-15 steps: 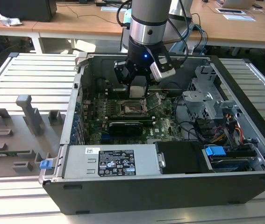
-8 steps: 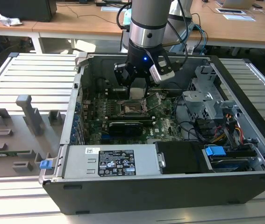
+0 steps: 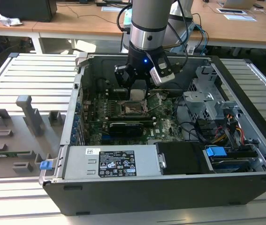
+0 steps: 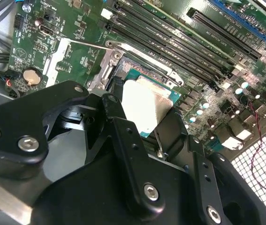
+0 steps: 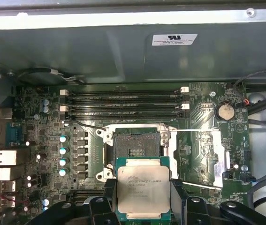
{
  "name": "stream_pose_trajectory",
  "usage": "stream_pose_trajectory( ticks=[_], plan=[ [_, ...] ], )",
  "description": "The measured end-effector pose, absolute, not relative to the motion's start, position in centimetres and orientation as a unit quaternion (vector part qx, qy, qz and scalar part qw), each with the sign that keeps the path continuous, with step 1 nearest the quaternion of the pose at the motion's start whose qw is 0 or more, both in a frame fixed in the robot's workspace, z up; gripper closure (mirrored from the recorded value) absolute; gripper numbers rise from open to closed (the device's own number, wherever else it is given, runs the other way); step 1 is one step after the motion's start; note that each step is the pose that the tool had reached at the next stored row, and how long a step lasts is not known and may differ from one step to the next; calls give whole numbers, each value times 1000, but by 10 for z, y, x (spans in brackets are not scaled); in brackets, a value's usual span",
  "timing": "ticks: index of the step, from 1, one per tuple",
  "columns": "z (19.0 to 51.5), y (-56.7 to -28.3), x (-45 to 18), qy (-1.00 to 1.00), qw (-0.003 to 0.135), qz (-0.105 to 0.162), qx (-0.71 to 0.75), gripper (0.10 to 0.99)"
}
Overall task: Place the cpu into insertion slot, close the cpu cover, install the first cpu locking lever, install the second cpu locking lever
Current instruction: 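Place the cpu into insertion slot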
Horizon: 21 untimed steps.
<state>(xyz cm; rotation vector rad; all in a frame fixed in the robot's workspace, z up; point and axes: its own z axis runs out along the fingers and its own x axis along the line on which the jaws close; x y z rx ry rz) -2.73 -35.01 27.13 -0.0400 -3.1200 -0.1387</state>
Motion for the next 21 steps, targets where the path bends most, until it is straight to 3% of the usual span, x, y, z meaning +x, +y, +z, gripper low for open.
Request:
stream_pose_trajectory(
  ticks=[21],
  plan=[
    [271,-350,-27,-992,4,-40,-117,545]
  ],
)
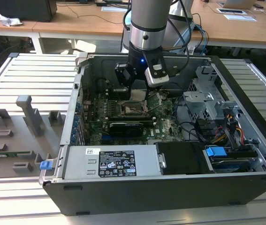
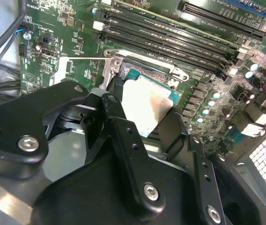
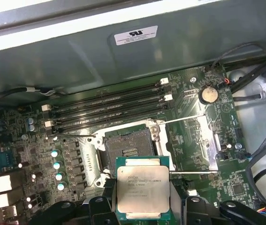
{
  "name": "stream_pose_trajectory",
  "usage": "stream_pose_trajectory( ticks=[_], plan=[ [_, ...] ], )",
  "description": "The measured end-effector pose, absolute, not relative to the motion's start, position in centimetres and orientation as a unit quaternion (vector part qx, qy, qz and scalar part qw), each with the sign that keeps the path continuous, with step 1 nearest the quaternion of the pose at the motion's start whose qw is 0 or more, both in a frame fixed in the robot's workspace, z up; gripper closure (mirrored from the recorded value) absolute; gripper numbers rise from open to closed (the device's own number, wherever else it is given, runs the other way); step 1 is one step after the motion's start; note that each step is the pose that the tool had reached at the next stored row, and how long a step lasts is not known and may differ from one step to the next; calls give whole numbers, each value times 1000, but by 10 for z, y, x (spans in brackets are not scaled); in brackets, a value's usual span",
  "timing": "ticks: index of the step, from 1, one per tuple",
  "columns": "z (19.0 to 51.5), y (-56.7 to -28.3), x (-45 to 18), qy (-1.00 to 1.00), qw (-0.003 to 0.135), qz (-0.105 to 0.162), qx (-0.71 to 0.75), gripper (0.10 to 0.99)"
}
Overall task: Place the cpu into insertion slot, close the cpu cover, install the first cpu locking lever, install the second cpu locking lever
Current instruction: 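Place the cpu into insertion slot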
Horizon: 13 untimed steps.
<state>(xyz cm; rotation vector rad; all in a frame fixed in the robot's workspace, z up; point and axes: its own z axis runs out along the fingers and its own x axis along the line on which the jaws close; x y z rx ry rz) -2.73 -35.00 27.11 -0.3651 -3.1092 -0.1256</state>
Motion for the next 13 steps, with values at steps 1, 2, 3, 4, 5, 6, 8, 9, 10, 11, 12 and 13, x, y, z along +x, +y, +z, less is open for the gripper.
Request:
stream_pose_trajectory(
  ticks=[1,2,3,4,5,6,8,9,10,11,12,13],
  plan=[
    [271,-350,-27,-992,4,-40,-122,545],
    [271,-350,-27,-991,4,-39,-125,545],
    [271,-350,-27,-991,3,-39,-132,545],
    [271,-350,-27,-990,3,-39,-137,545],
    [271,-350,-27,-989,3,-38,-143,545],
    [271,-350,-27,-989,3,-38,-146,545],
    [271,-350,-27,-987,2,-36,-158,545],
    [271,-350,-27,-986,2,-36,-165,545],
    [271,-350,-27,-985,1,-35,-171,545],
    [271,-350,-27,-984,1,-34,-176,545],
    [271,-350,-27,-983,1,-34,-181,545],
    [271,-350,-27,-982,1,-33,-184,545]
  ],
)
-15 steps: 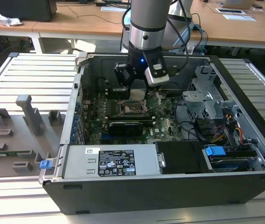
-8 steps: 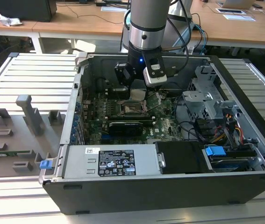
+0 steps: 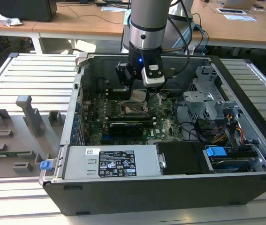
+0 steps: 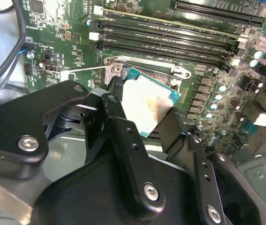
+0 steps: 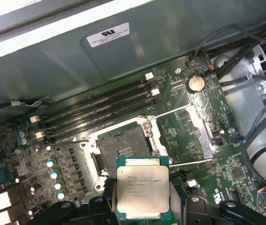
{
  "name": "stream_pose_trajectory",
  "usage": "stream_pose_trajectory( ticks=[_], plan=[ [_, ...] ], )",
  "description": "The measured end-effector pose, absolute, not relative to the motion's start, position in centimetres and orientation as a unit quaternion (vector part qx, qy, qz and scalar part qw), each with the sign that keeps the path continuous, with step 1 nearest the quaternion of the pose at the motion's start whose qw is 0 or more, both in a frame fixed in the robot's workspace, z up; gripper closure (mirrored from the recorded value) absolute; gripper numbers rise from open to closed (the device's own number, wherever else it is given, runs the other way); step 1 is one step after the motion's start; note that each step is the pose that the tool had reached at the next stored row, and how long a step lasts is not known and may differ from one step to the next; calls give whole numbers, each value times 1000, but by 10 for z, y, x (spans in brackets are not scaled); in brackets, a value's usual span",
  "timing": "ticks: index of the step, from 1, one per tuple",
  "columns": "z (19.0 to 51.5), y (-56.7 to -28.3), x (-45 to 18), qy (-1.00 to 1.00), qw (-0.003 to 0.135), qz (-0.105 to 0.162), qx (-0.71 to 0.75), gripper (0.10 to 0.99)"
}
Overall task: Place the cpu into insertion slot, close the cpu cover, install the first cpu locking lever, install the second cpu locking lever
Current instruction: 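Place the cpu into insertion slot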
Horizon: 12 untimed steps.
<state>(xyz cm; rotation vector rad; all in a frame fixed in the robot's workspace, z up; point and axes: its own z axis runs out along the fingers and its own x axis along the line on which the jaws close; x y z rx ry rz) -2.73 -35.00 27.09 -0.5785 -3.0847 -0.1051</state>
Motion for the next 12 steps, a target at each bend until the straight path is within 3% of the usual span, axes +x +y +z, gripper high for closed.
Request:
stream_pose_trajectory(
  ticks=[12],
  plan=[
    [271,-350,-27,-975,-1,-30,-222,545]
  ],
)
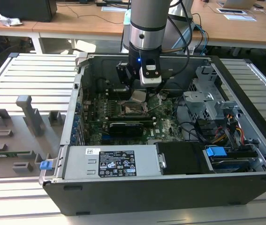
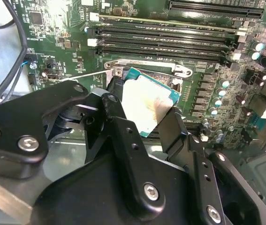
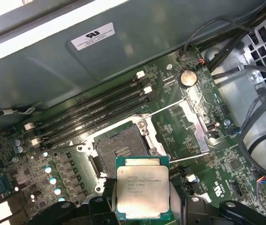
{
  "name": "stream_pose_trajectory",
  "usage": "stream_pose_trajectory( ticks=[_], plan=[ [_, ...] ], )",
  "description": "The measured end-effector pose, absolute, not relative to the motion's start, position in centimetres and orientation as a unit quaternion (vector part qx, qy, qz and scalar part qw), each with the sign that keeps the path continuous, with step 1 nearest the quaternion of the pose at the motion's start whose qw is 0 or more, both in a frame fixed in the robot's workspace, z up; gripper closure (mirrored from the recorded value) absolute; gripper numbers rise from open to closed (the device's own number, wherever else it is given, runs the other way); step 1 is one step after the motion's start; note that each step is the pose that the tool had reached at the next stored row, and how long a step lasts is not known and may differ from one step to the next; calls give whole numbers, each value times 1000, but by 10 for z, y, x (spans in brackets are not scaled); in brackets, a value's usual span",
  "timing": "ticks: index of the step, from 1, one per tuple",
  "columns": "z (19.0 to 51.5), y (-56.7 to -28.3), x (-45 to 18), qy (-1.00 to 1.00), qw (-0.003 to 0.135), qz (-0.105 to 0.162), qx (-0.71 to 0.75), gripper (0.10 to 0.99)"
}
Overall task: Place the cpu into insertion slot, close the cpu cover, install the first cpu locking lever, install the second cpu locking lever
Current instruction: 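Place the cpu into insertion slot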
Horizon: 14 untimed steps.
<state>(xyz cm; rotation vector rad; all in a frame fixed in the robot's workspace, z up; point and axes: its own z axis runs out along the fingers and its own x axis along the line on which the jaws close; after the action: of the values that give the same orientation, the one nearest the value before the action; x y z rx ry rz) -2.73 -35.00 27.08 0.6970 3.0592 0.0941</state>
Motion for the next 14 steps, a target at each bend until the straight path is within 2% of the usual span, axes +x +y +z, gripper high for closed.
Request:
stream_pose_trajectory(
  ticks=[14],
  plan=[
    [271,-350,-27,961,5,22,276,545]
  ],
)
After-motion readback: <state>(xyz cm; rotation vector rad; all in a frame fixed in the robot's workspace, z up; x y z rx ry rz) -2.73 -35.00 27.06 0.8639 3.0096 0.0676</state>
